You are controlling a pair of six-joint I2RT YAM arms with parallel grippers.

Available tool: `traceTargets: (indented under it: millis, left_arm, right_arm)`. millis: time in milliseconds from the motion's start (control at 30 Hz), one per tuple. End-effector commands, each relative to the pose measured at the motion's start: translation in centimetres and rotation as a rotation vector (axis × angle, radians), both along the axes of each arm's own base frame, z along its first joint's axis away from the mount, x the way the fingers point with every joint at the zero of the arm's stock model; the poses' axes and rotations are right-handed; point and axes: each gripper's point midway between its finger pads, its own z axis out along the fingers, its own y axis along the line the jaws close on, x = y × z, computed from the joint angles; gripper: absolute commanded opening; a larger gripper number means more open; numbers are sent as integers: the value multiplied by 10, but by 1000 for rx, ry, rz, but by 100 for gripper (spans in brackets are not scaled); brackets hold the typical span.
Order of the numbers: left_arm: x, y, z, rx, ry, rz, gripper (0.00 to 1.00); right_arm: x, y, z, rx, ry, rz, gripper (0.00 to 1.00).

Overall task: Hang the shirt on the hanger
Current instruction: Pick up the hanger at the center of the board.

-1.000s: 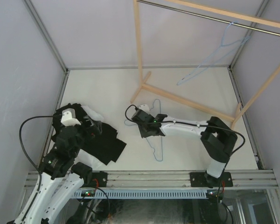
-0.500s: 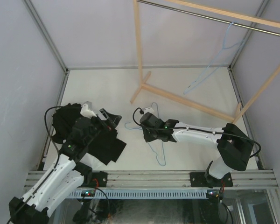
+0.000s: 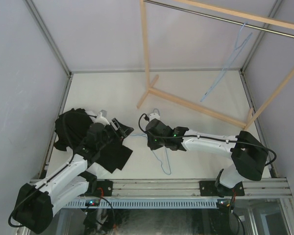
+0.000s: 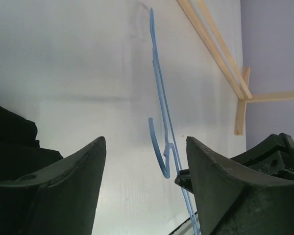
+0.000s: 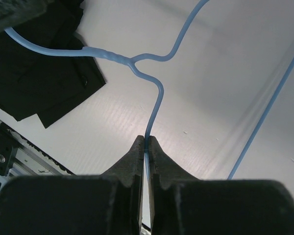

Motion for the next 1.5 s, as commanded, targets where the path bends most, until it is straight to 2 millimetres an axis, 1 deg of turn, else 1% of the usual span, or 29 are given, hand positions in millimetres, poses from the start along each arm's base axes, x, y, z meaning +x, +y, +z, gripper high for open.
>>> traceTargets:
  millis: [0,167,267,300,400,433,500,567,600,667,700,733,800,967,1133,1200,1267,1467]
  left_arm:
    - [2,-20,19,-102,-62,-80,64]
    - [1,-27,25,-112,-75,-109,37]
    - [-1,-27,27,-112,-75,-111,23]
    - [-1,-27,27,-112,-75,-109,16]
    - [-4,-26,31,-112,-74,-104,3]
    - [-4,-25,33,-110,-74,-100,1]
    - [-7,-26,38,-107,-77,-97,0]
    - [-9,-25,45,-97,-77,-79,0]
    - [-11,-26,51,-91,-79,-71,0]
    - [-13,-20,55,-58,-63,-26,0]
    - [-14,-17,61,-44,-58,4,0]
    - [-18,-14,60,-21,-33,31,0]
    - [-21,-6,68,-6,-15,94,0]
    - [-27,11,88,-15,51,228,0]
    - [-32,18,102,-23,82,287,0]
    - [-32,21,107,-28,81,304,0]
    - [-32,23,112,-35,75,317,0]
    - [-32,25,128,-54,50,319,0]
  right_arm:
    - [3,13,23,89,-38,2,0]
    - [4,11,26,81,-53,3,0]
    - [6,5,27,53,-82,-1,0]
    - [7,3,29,46,-97,-4,0]
    - [9,-4,34,19,-140,-17,1]
    - [9,-5,36,14,-153,-19,2]
    - [9,-6,40,9,-174,-20,6]
    - [7,-5,44,13,-191,-16,12]
    - [6,-5,47,15,-200,-16,16]
    - [3,-4,52,18,-221,-10,25]
    - [2,-4,55,19,-233,-10,29]
    - [1,-4,58,20,-247,-8,32]
    - [-2,-3,61,17,-269,-6,37]
    - [-11,0,68,8,-320,17,41]
    - [-27,9,82,33,-377,54,44]
    - [-33,13,85,45,-385,69,44]
    - [-37,15,82,37,-386,72,44]
    - [-38,12,64,-32,-390,65,40]
